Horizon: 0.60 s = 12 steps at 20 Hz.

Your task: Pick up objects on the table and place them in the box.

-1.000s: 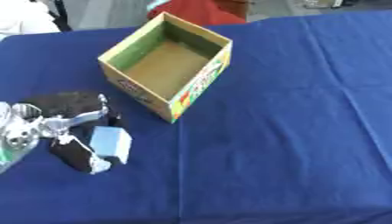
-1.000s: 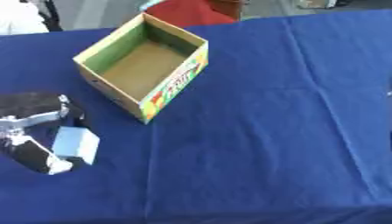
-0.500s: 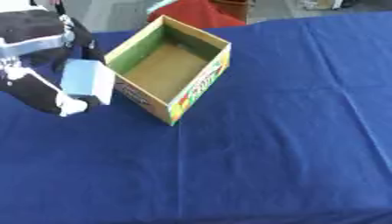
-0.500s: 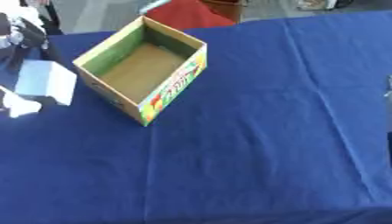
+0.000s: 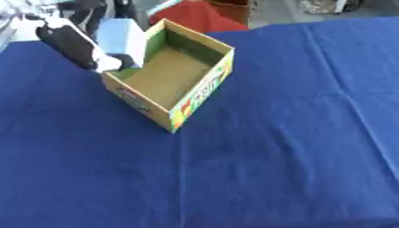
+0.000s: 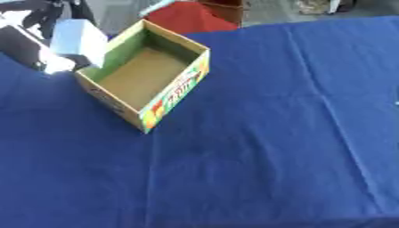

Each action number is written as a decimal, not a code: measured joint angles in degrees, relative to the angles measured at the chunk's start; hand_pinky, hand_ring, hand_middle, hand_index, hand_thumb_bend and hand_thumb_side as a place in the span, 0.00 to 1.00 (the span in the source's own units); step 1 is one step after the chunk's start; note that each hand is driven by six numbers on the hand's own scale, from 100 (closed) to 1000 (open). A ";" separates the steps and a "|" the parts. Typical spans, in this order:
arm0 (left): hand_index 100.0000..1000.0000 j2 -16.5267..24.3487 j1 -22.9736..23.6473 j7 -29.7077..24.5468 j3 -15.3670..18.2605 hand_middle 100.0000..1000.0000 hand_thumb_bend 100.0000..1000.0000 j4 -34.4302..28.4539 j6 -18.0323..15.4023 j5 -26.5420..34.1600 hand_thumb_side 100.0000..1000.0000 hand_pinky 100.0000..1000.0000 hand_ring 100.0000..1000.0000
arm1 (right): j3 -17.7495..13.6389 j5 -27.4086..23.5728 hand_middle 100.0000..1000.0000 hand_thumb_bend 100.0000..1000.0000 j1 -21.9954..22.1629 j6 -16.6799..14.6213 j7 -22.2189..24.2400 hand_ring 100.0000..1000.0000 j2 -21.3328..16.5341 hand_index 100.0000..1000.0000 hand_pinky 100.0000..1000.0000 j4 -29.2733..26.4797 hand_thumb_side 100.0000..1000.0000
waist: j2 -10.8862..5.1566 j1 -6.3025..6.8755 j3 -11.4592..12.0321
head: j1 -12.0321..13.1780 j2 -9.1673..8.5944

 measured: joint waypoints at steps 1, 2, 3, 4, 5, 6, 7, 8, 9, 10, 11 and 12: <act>0.44 -1.46 -0.98 0.78 0.02 0.30 0.00 2.65 -1.22 -1.27 0.02 0.20 0.27 | 0.00 -0.01 0.84 0.00 -0.09 0.00 0.00 0.71 0.02 0.77 0.67 0.00 1.00 | 0.29 -0.04 -0.16 | 0.19 -0.33; 0.44 -2.91 -1.87 1.70 0.07 0.30 0.00 5.21 -2.36 -2.49 0.02 0.21 0.28 | 0.00 -0.05 0.84 0.00 -0.22 0.00 0.00 0.71 0.05 0.77 0.66 0.00 1.00 | 0.57 -0.16 -0.37 | 0.27 -0.70; 0.44 -4.28 -2.64 2.65 0.22 0.30 0.00 7.72 -3.50 -3.68 0.02 0.21 0.28 | 0.00 -0.08 0.84 0.00 -0.48 -0.01 0.00 0.71 0.11 0.77 0.66 0.00 1.00 | 0.85 -0.31 -0.62 | 0.40 -0.99; 0.44 -5.55 -3.32 3.61 0.28 0.30 0.00 10.07 -4.58 -4.96 0.01 0.21 0.28 | 0.00 -0.13 0.84 0.00 -0.61 -0.03 0.01 0.71 0.22 0.77 0.66 0.00 1.00 | 1.08 -0.47 -0.75 | 0.52 -1.31; 0.44 -6.61 -3.85 4.52 0.44 0.31 0.00 12.26 -5.59 -6.39 0.01 0.22 0.28 | 0.00 -0.18 0.84 0.00 -0.80 -0.05 0.03 0.71 0.35 0.77 0.66 0.00 1.00 | 1.34 -0.61 -0.90 | 0.67 -1.63; 0.44 -7.54 -4.36 5.37 0.67 0.31 0.00 14.42 -6.56 -7.86 0.02 0.21 0.28 | 0.00 -0.21 0.84 0.00 -1.05 -0.11 0.07 0.71 0.42 0.77 0.66 0.00 1.00 | 1.60 -0.70 -1.07 | 0.75 -1.87; 0.44 -8.44 -4.83 6.14 0.94 0.30 0.00 16.43 -7.41 -9.37 0.02 0.21 0.28 | 0.00 -0.22 0.84 0.00 -1.12 -0.16 0.09 0.71 0.43 0.77 0.66 0.00 1.00 | 1.84 -0.75 -1.16 | 0.83 -2.16; 0.44 -9.21 -5.16 6.86 1.28 0.30 0.00 18.33 -8.15 -10.73 0.02 0.21 0.28 | 0.00 -0.23 0.84 0.00 -1.28 -0.19 0.11 0.71 0.43 0.77 0.66 0.00 1.00 | 2.08 -0.76 -1.31 | 0.91 -2.37; 0.44 -10.02 -5.53 7.56 1.71 0.30 0.00 20.18 -8.82 -12.06 0.02 0.21 0.28 | 0.00 -0.24 0.84 0.00 -1.46 -0.23 0.09 0.71 0.43 0.77 0.66 0.00 1.00 | 2.32 -0.81 -1.43 | 0.97 -2.66; 0.44 -10.80 -5.79 8.28 2.12 0.30 0.00 21.86 -9.37 -13.24 0.03 0.21 0.28 | 0.00 -0.25 0.84 0.00 -1.57 -0.27 0.07 0.71 0.44 0.77 0.66 0.00 1.00 | 2.58 -0.89 -1.45 | 1.02 -2.87; 0.44 -11.47 -5.96 9.04 2.59 0.30 0.00 23.43 -9.84 -14.19 0.03 0.21 0.28 | 0.00 -0.26 0.84 0.00 -1.62 -0.29 0.08 0.71 0.45 0.76 0.66 0.00 1.00 | 2.79 -1.02 -1.48 | 1.10 -3.13; 0.45 -12.11 -6.12 9.83 3.01 0.31 0.00 24.87 -10.28 -15.02 0.05 0.22 0.28 | 0.00 -0.27 0.84 0.00 -1.80 -0.32 0.11 0.71 0.48 0.76 0.66 0.00 1.00 | 3.00 -1.11 -1.57 | 1.16 -3.29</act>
